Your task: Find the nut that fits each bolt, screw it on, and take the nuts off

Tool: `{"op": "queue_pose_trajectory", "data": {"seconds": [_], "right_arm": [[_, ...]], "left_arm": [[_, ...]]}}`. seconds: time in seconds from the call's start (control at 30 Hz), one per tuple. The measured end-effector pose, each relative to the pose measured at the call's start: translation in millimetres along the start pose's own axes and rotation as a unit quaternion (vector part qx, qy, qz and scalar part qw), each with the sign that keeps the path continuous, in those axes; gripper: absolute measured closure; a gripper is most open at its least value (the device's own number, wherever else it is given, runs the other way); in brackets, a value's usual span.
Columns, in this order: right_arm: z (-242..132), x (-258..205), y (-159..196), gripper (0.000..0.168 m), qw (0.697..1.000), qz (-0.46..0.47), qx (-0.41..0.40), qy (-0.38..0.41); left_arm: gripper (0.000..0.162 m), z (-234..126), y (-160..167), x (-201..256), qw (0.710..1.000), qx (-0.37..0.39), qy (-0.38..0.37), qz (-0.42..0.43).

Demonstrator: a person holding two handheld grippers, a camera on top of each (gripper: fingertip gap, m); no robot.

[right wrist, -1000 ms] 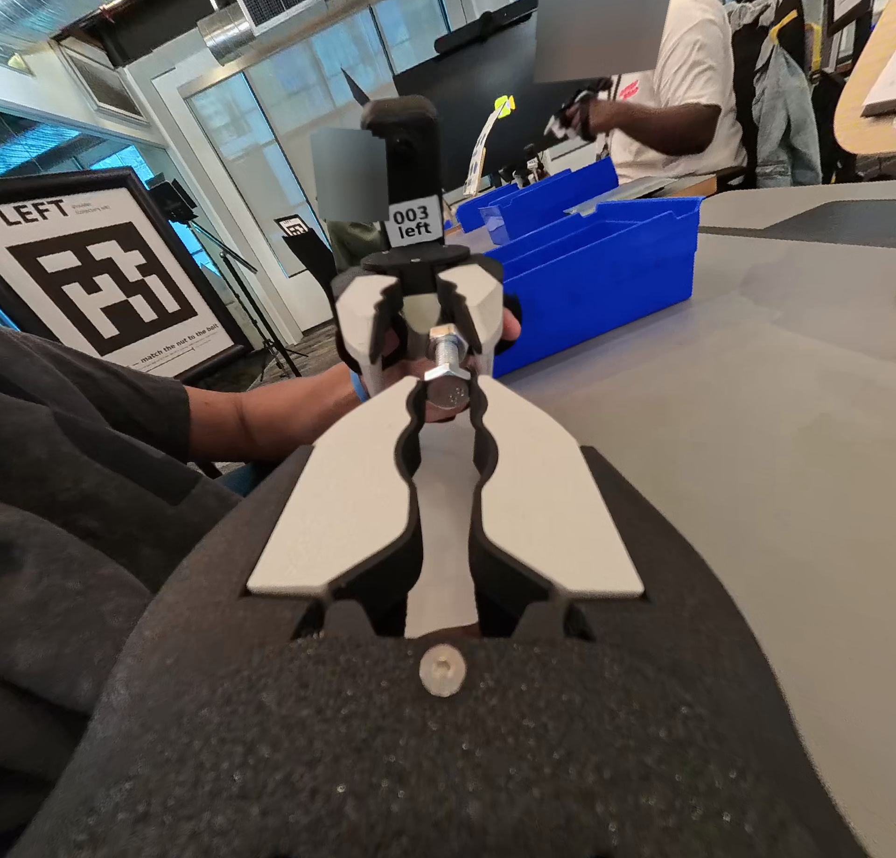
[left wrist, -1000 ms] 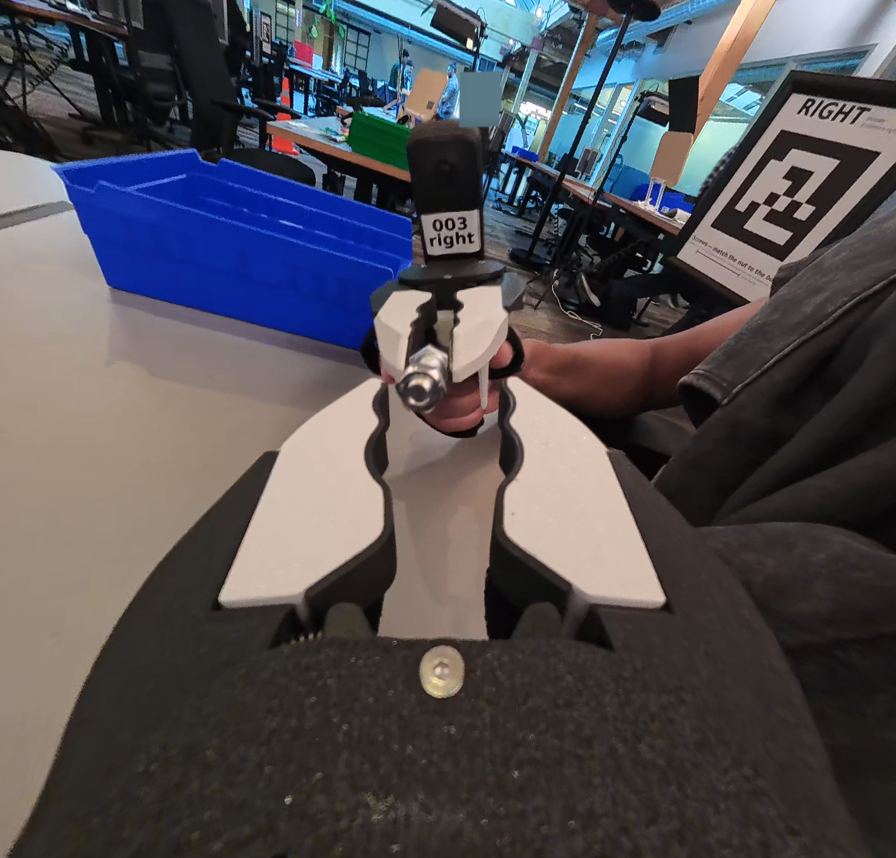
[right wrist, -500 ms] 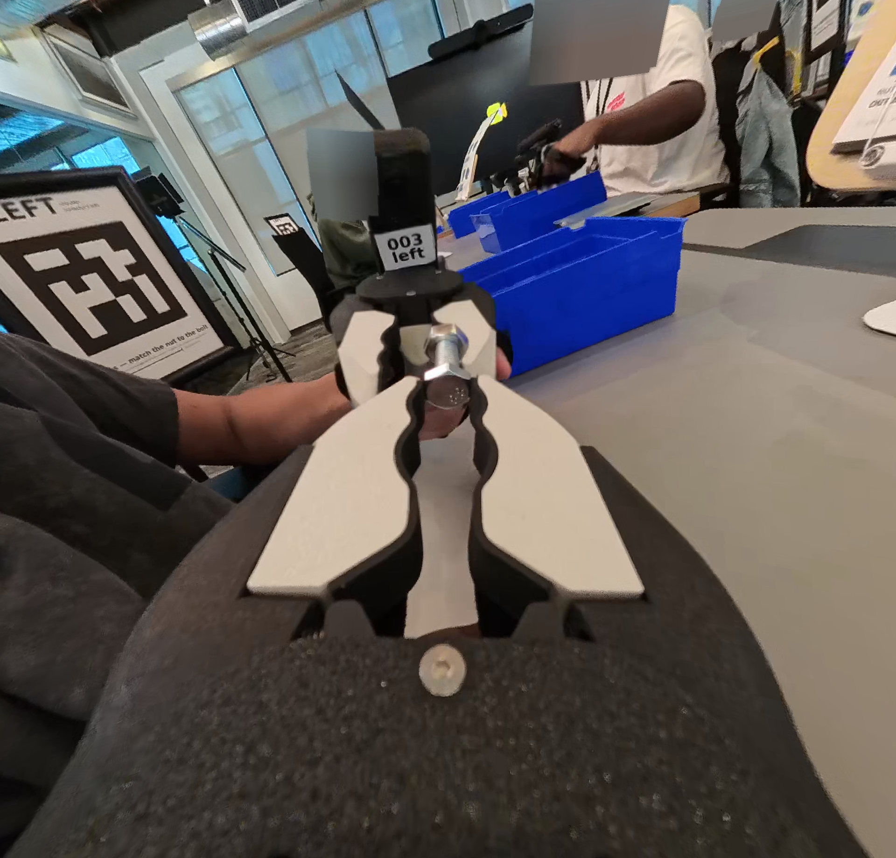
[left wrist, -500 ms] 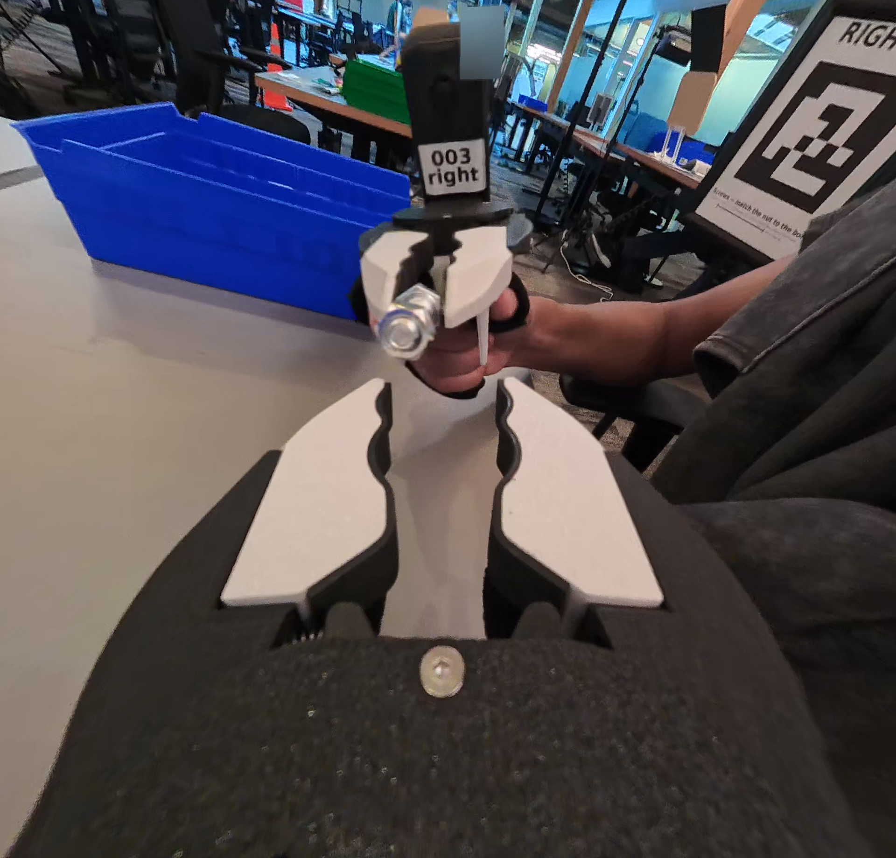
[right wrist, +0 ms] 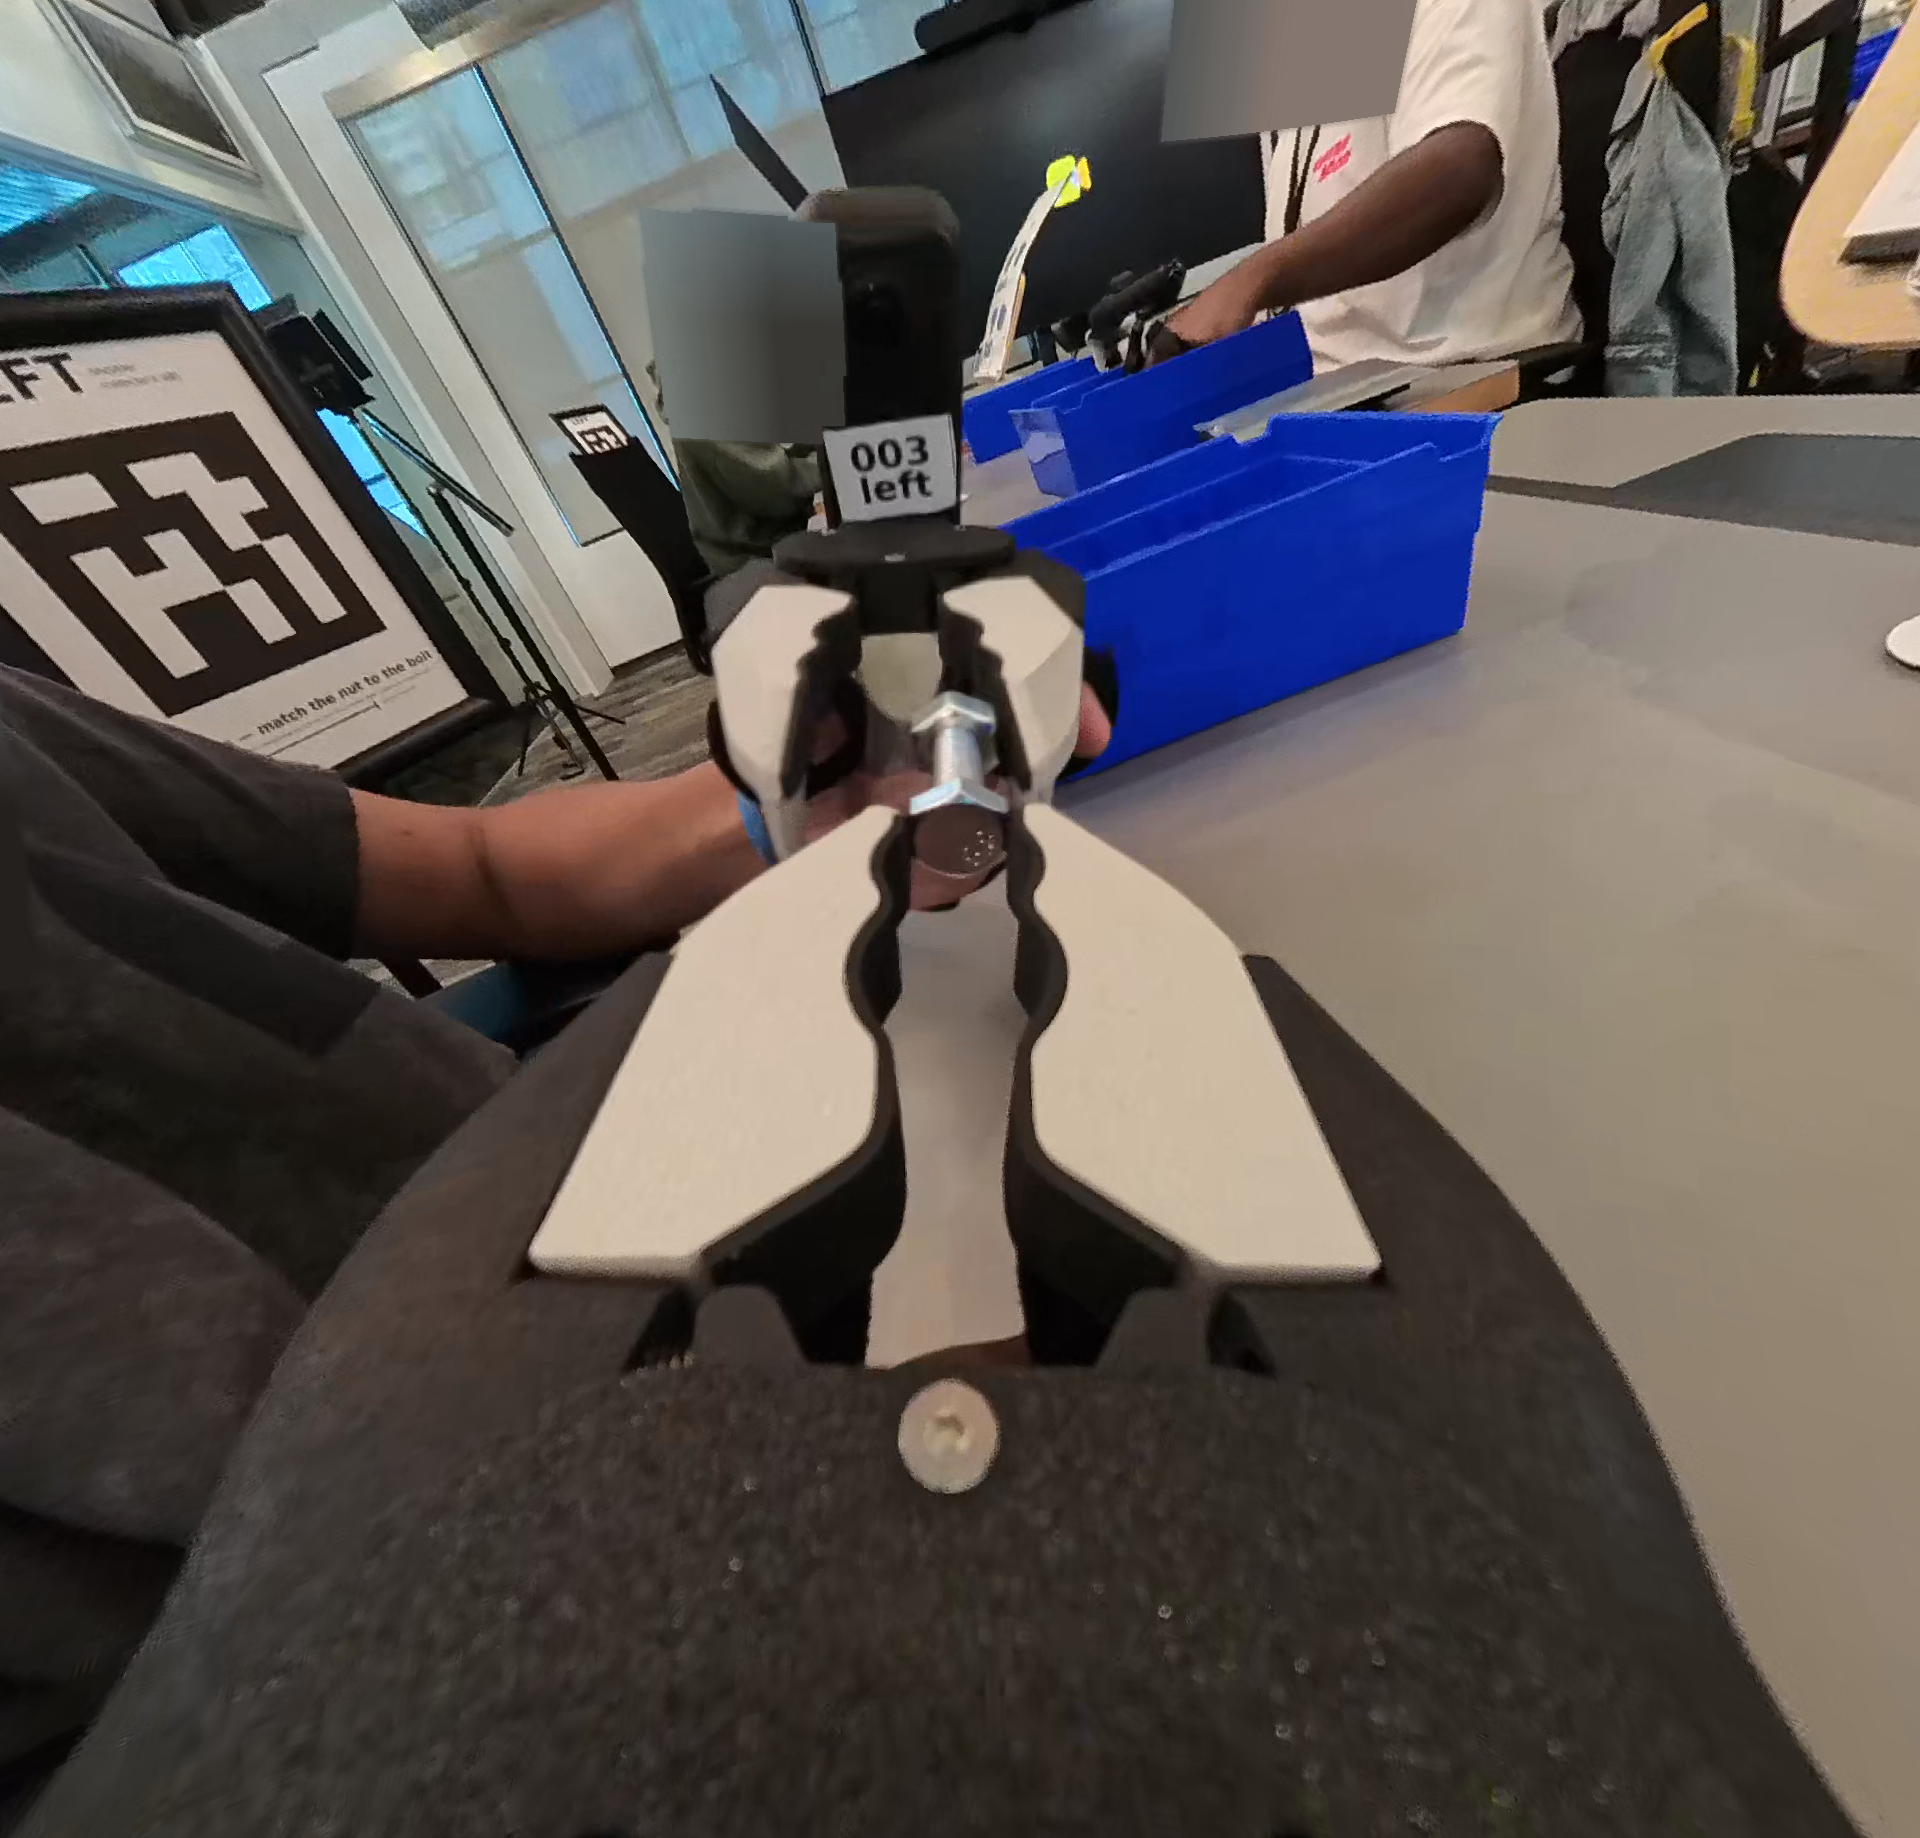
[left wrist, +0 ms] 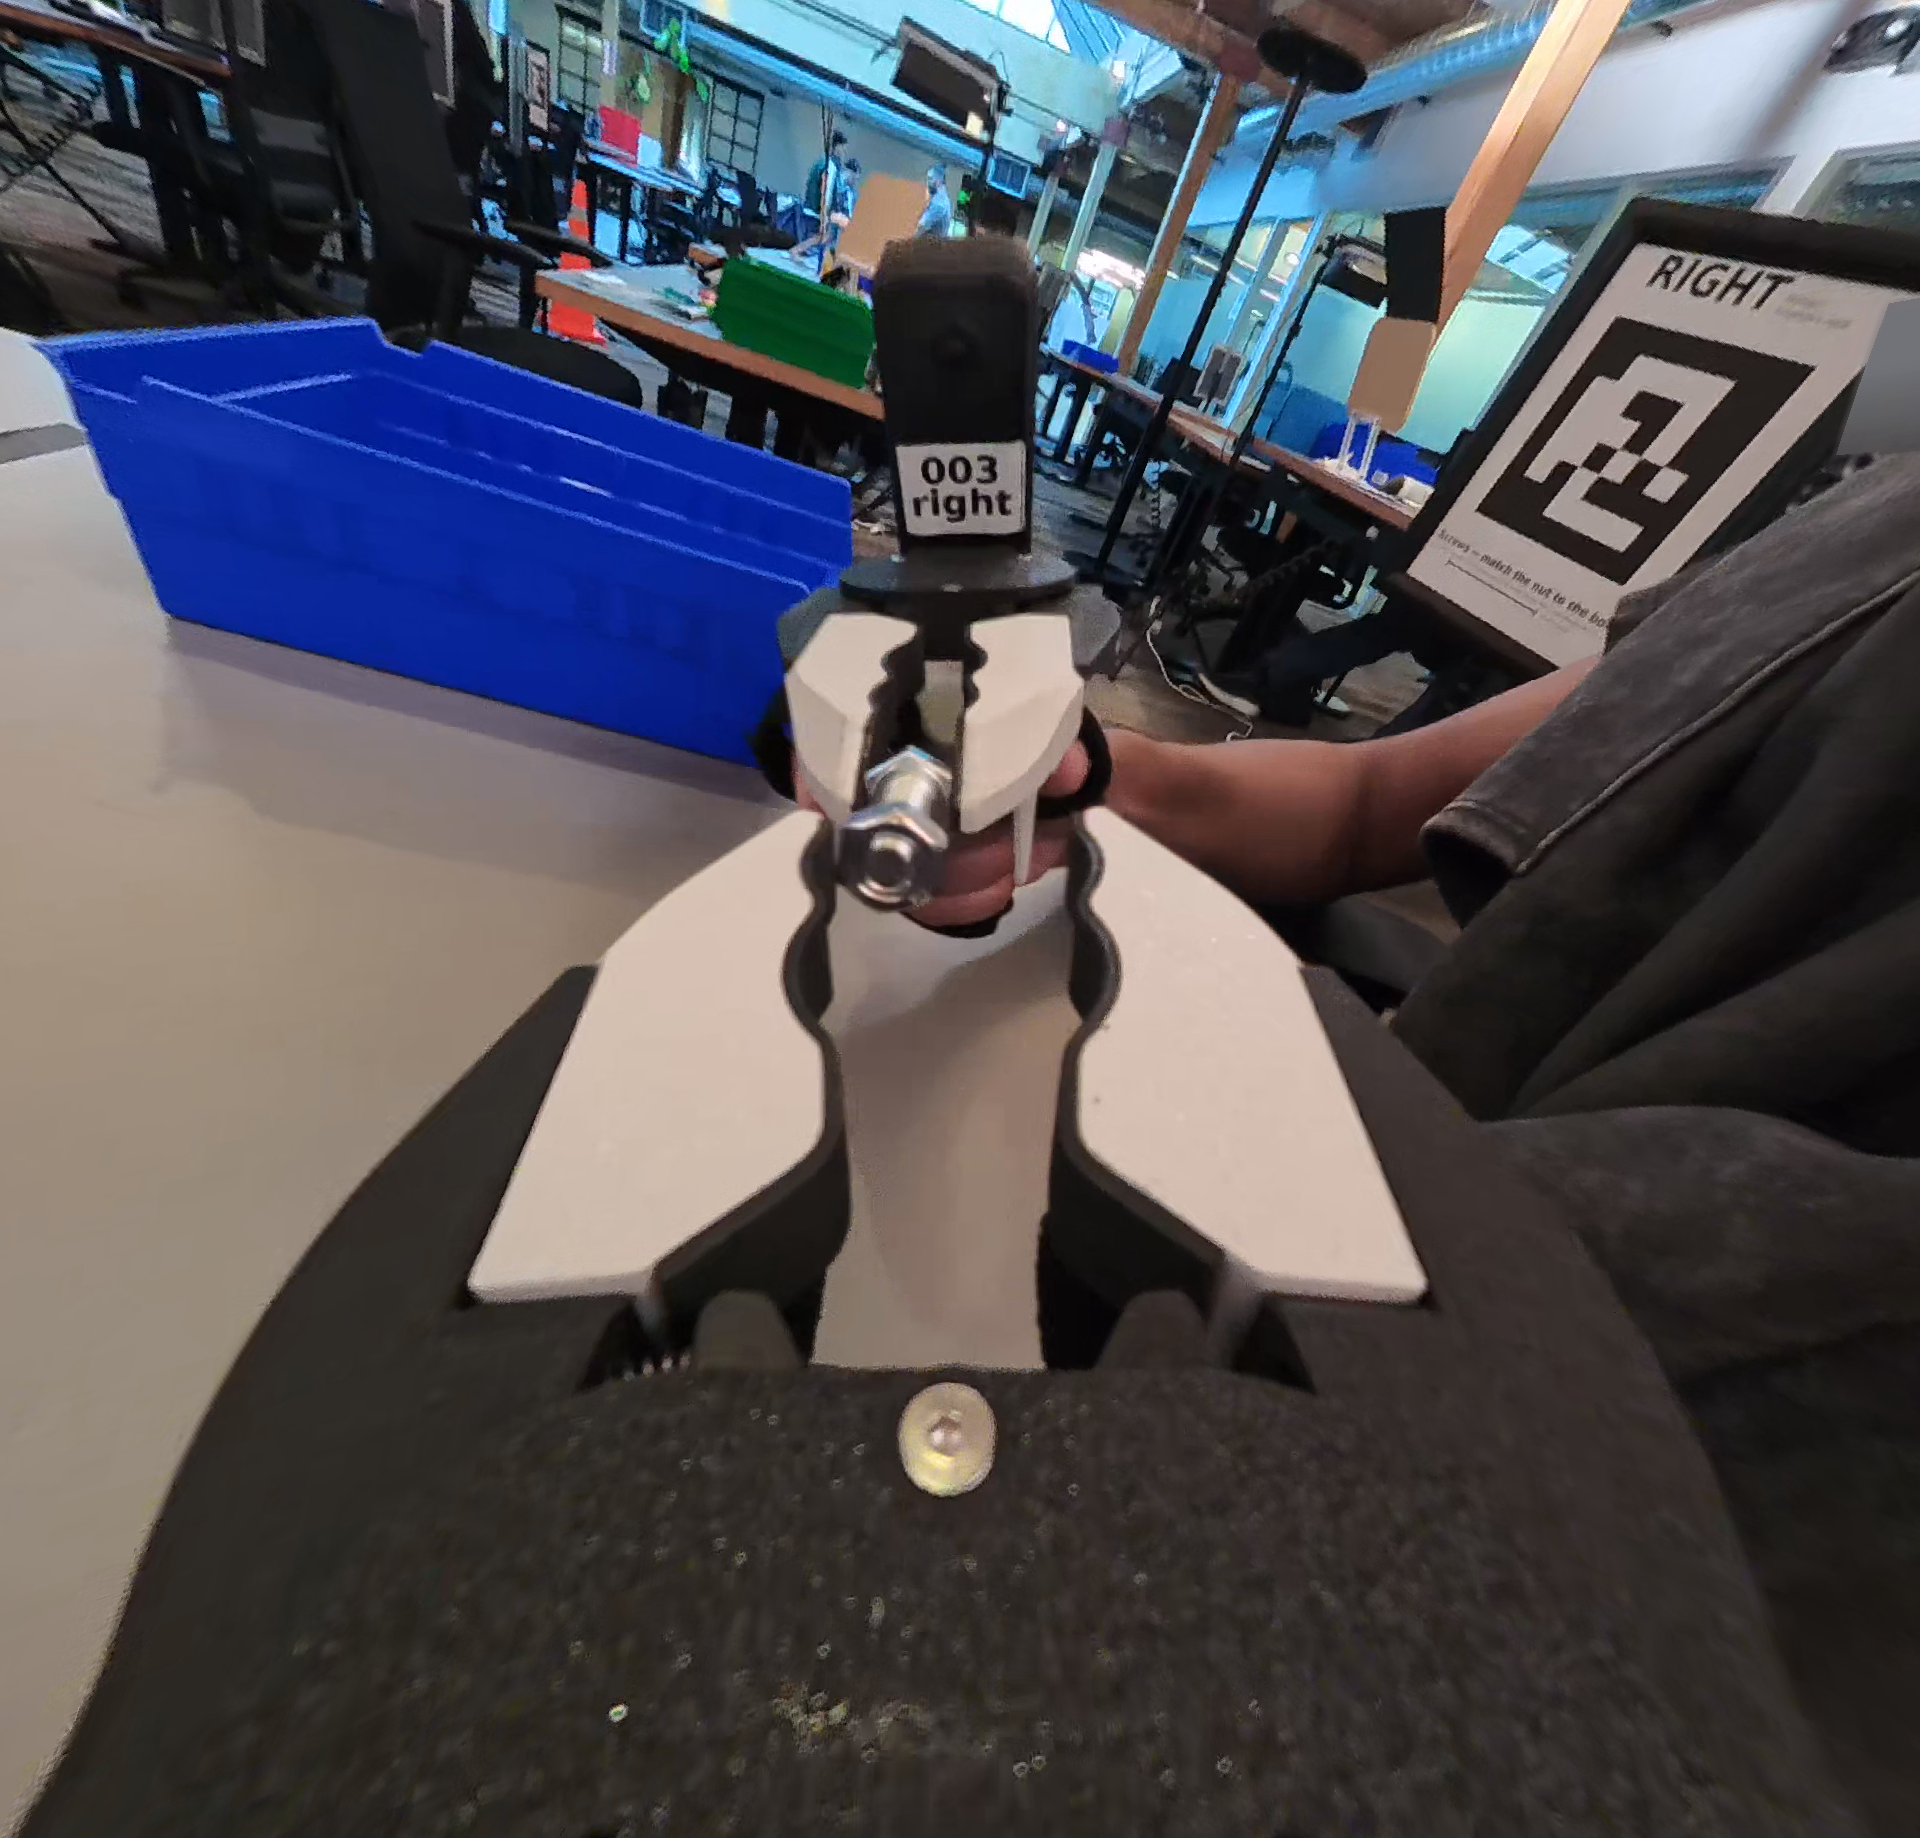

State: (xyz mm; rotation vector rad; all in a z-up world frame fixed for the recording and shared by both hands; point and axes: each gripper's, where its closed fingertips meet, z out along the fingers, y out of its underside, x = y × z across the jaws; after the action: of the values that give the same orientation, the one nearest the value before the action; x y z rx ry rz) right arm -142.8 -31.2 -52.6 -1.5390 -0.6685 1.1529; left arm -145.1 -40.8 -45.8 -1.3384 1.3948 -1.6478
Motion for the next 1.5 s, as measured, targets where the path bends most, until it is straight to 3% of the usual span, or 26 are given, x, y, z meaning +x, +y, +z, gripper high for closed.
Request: {"op": "queue_pose_trajectory", "data": {"seconds": [0.13,0.27,0.43,0.6,0.73,0.9,1.07,1.27,1.4,1.5], "right_arm": [[-6,3,-13,0.151,1.000,0.007,0.021,-0.001],[-3,1,1,0.151,1.000,0.010,-0.001,-0.003],[-4,5,-7,0.151,1.000,0.010,0.012,0.001],[1,4,5,0.151,1.000,0.009,-0.010,0.003],[-2,6,-4,0.151,1.000,0.010,0.006,0.006],[2,6,9,0.151,1.000,0.011,-0.016,0.005],[0,8,-2,0.151,1.000,0.010,0.001,0.010],[5,11,14,0.151,1.000,0.016,-0.021,0.014],[1,10,-2,0.151,1.000,0.021,0.005,0.004],[0,9,1,0.151,1.000,0.022,0.000,0.003]], "left_arm": [[0.123,1,13,-3,0.999,-0.035,-0.010,0.013],[0.120,-3,-1,-6,1.000,0.002,-0.016,0.006],[0.124,2,17,-6,0.999,-0.043,-0.012,0.012],[0.119,-1,4,-9,0.999,-0.007,-0.026,0.017],[0.120,2,21,-9,0.998,-0.055,-0.022,0.020],[0.119,-4,6,-13,0.999,-0.016,-0.033,0.017],[0.120,1,23,-12,0.998,-0.054,-0.025,0.017],[0.119,-4,10,-15,0.999,-0.020,-0.033,0.014],[0.118,1,25,-16,0.998,-0.056,-0.031,0.016],[0.118,-1,18,-19,0.998,-0.038,-0.039,0.014]]}}
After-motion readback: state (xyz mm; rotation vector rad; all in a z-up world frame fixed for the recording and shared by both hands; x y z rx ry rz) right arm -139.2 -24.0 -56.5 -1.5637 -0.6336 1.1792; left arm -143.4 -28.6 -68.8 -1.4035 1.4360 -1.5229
